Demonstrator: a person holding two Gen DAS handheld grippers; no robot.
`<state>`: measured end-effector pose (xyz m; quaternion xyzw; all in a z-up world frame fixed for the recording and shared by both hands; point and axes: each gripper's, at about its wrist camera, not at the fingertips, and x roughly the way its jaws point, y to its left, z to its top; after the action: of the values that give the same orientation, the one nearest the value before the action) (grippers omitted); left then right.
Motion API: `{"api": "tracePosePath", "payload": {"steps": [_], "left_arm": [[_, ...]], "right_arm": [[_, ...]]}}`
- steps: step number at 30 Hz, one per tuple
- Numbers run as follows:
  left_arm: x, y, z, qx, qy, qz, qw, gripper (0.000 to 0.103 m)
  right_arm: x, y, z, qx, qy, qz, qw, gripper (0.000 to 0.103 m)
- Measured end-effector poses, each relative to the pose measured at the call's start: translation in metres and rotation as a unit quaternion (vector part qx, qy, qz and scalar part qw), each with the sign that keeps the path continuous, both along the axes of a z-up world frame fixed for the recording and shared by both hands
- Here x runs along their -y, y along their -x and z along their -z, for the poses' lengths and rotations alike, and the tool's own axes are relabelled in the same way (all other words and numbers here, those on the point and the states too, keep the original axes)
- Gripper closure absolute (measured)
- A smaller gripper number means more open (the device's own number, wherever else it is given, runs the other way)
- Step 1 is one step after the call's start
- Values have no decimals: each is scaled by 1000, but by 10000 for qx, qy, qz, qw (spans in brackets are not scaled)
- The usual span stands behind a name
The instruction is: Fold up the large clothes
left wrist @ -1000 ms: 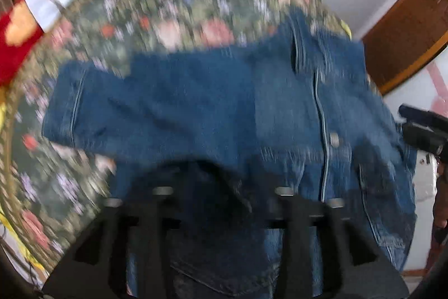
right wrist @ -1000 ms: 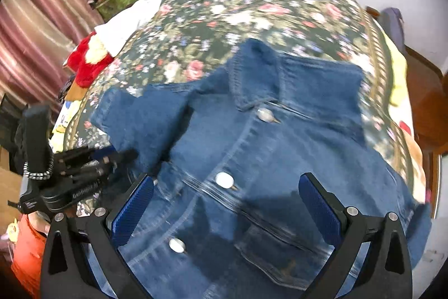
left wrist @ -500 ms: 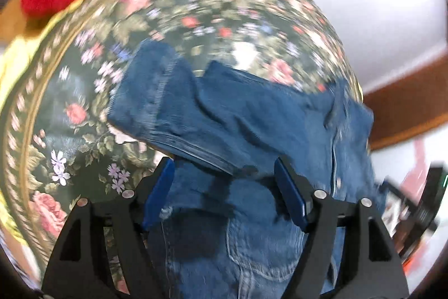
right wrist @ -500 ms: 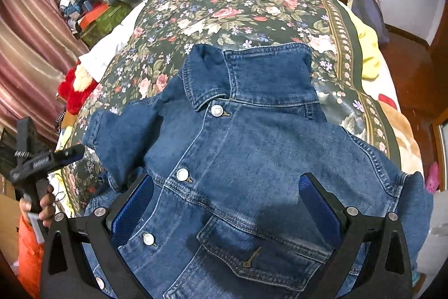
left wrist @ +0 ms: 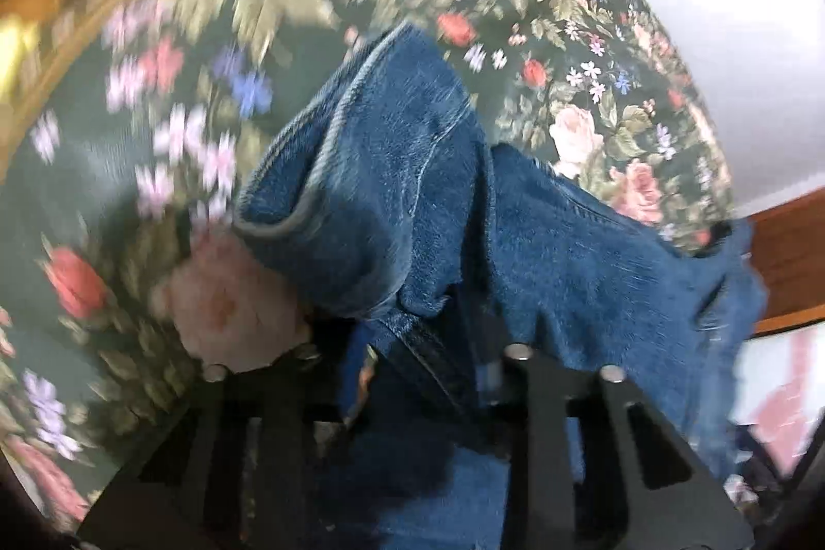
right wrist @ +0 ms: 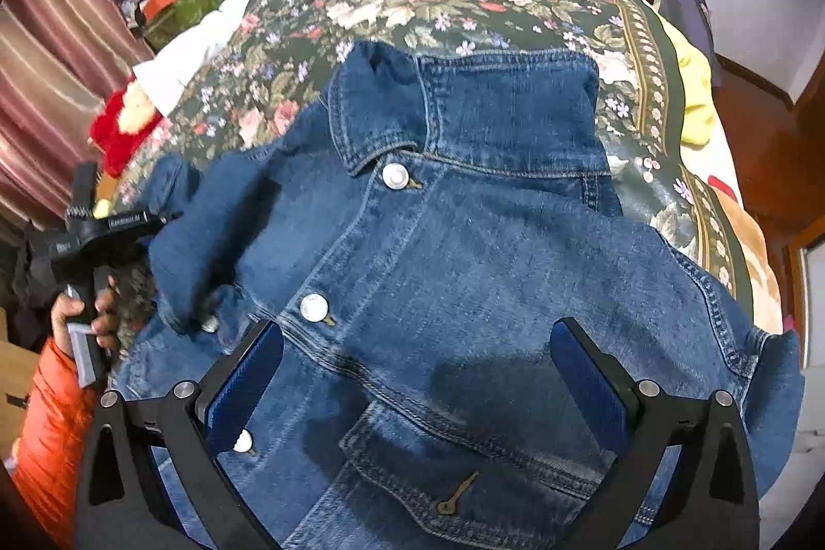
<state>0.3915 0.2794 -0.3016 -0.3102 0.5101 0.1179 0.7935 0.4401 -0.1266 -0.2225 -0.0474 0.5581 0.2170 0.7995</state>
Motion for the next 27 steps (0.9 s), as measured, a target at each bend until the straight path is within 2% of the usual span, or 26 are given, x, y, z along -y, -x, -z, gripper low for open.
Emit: {"api": "tracePosePath", "payload": {"steps": [1, 3, 6, 12, 17, 21, 27], "left_arm": [[6, -3, -8, 2, -337, 58, 9994, 83], [16, -6, -23, 59, -737, 200, 9971, 89], [36, -9, -57, 358, -1035, 516, 9926, 93], [99, -4, -134, 1178, -1163, 1186, 9790, 93], [182, -6, -181, 1685, -1133, 2049, 9575, 99], [239, -10, -187, 1711, -858, 2669, 9445, 99], [322, -13, -156, 1295, -769, 3580, 9215, 99]], "right_arm": [[0, 1, 1, 6, 33, -18, 10000, 0], [3, 3, 1, 56, 99, -28, 9999, 0], [10, 6, -4, 127, 56, 9, 9999, 0], [34, 12, -22, 264, -220, 274, 9990, 0], [66, 18, -38, 246, -533, 559, 9967, 0], [94, 27, -48, 309, -565, 749, 9951, 0], [128, 41, -51, 331, -531, 975, 9933, 0]]}}
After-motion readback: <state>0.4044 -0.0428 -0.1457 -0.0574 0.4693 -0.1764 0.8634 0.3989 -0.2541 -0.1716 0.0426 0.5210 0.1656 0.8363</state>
